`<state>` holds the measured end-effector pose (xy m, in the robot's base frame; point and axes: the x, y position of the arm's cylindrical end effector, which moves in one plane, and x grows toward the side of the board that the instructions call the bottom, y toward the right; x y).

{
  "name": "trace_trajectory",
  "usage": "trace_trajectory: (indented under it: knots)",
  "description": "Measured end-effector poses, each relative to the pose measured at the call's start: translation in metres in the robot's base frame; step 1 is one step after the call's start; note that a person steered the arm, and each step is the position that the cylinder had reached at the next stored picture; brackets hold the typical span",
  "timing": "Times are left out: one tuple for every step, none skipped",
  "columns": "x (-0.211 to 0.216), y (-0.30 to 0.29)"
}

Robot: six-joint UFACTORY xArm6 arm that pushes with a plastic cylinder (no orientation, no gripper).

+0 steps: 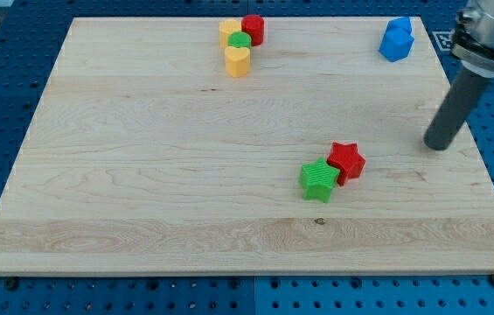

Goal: Slide red star above green star

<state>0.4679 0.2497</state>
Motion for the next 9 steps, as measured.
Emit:
trace_trajectory:
  knots:
    - [0.036, 0.0]
    - [0.058, -0.024]
    - [0.075, -0.047]
    - [0.076, -0.073]
    - [0.051, -0.093]
    - [0.016, -0.111]
    - [-0.011, -0.131]
    - [-0.01, -0.124]
    - [0.046, -0.069]
